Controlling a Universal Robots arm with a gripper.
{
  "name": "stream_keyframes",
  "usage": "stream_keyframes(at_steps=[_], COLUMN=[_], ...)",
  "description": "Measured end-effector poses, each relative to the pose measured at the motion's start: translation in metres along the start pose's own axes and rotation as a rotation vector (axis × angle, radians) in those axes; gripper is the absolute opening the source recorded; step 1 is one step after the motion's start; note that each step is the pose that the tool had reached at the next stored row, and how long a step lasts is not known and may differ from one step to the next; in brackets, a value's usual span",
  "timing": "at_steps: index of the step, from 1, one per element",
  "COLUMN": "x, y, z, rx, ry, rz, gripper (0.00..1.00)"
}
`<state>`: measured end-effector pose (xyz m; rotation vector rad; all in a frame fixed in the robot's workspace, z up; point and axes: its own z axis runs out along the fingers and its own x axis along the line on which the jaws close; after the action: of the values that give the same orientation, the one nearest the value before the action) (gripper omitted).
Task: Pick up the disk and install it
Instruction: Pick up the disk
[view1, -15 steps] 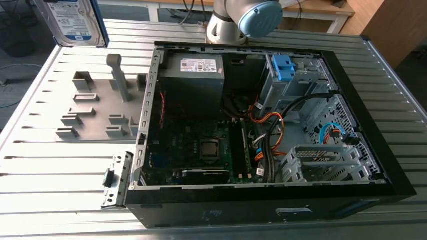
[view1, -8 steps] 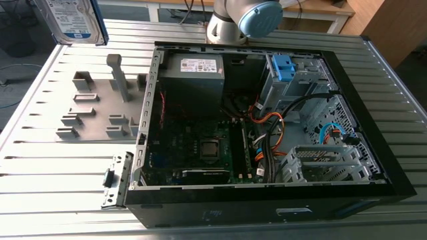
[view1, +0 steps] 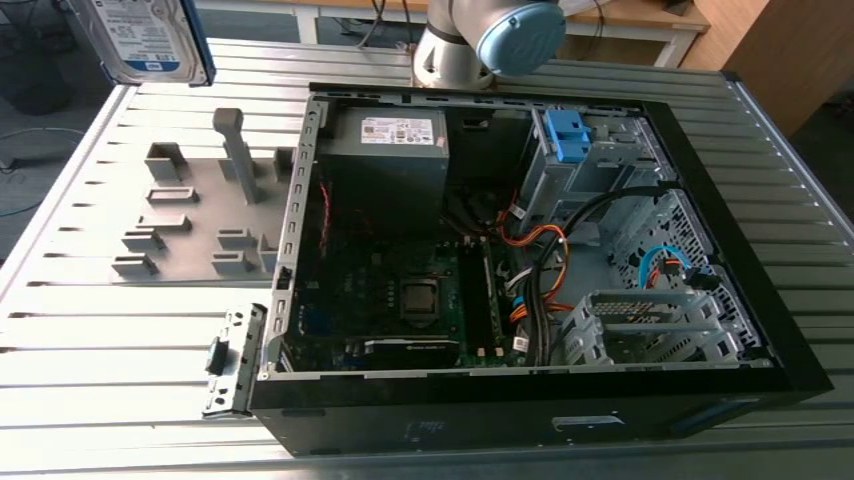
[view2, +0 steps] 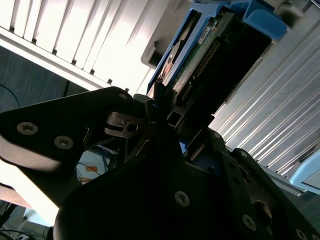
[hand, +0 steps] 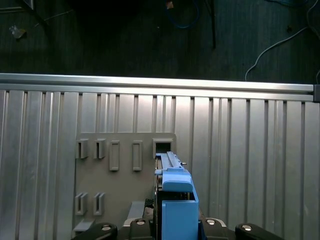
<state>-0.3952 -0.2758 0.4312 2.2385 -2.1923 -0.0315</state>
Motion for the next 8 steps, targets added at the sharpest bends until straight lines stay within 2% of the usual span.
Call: stream_keyframes(at_steps=[8], x=[-0.0001], y=[0.0001], z=[-0.0066], rx=[0.0], ry=[0.0], rz=[0.0], gripper=[0.36])
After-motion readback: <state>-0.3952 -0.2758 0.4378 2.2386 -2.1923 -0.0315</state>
